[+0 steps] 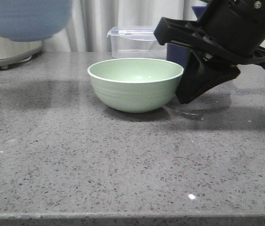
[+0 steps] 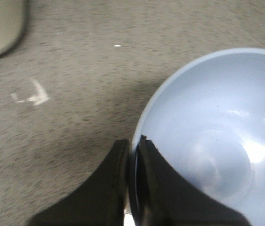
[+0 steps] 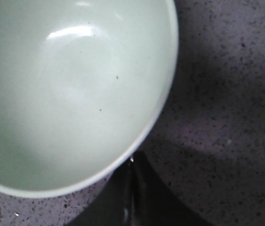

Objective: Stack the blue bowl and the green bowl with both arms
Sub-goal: 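Carry the blue bowl over the green bowl and lower it inside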

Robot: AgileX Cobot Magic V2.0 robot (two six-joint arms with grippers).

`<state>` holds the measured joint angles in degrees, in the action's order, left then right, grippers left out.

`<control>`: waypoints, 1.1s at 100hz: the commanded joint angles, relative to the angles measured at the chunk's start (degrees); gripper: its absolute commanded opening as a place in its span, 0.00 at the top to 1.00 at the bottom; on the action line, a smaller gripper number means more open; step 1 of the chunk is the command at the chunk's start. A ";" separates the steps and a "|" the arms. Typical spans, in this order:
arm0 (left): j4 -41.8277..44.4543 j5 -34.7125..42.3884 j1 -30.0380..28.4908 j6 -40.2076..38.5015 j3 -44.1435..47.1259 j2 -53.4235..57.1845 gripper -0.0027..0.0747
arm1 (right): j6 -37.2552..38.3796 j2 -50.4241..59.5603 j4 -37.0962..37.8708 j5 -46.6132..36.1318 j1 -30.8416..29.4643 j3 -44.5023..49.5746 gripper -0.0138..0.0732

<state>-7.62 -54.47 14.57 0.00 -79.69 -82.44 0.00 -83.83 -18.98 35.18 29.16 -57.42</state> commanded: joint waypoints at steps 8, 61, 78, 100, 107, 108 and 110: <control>-1.52 1.09 5.42 0.00 -6.81 -2.66 0.99 | -1.01 1.74 -0.98 -2.12 0.00 -1.46 0.88; -4.76 -1.81 15.59 0.00 -16.85 -14.35 0.99 | -1.01 1.74 -0.98 -2.12 0.00 -1.46 0.88; -5.04 -1.29 16.64 0.00 -17.67 -15.73 0.99 | -1.01 1.74 -0.98 -2.12 0.00 -1.46 0.88; -5.05 -0.56 16.64 0.00 -17.67 -15.73 0.99 | -1.01 1.74 -0.98 -2.12 0.00 -1.46 0.88; -5.05 -0.20 16.64 0.00 -17.67 -15.73 0.99 | -1.01 1.74 -0.98 -2.12 0.00 -1.46 0.88; -5.05 -0.20 16.64 0.00 -17.67 -15.73 0.99 | -1.01 1.74 -0.98 -2.12 0.00 -1.46 0.88; -5.05 -0.20 16.64 0.00 -17.67 -15.73 0.99 | -1.01 1.74 -0.98 -2.12 0.00 -1.46 0.88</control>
<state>-11.24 -57.79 30.76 0.00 -95.43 -100.91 0.00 -83.83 -18.98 35.18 29.16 -57.42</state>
